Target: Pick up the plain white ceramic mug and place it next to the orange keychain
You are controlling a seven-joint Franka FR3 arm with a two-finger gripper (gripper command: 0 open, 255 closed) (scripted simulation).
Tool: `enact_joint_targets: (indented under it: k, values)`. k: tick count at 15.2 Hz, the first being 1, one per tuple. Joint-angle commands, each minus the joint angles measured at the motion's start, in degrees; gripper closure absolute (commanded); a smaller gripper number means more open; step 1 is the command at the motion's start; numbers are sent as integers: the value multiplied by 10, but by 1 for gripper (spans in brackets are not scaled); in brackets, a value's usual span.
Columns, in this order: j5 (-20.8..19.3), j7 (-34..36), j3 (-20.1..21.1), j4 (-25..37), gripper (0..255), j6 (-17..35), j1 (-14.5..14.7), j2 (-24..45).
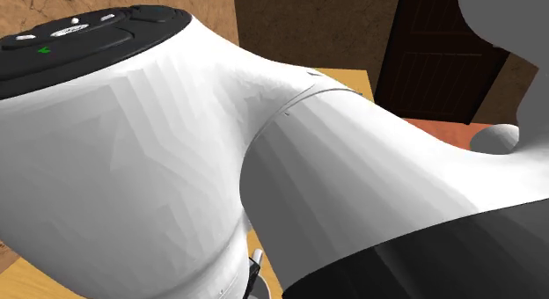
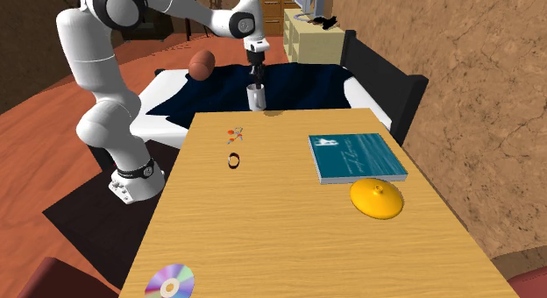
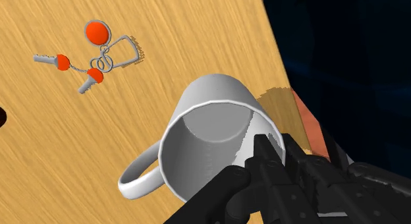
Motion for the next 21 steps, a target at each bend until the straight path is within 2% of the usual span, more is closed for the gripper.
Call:
enact_joint_targets:
  k: [1, 9, 16, 17, 21]
  values:
    - [-6, 5, 0, -11, 255, 16, 1, 6]
    - [-34, 27, -5, -45, 255, 72, 7, 37]
    - [-34, 27, -5, -45, 255, 72, 7, 37]
    - [-34, 27, -5, -45, 0, 72, 7, 37]
    - [-34, 27, -5, -45, 0, 72, 7, 37]
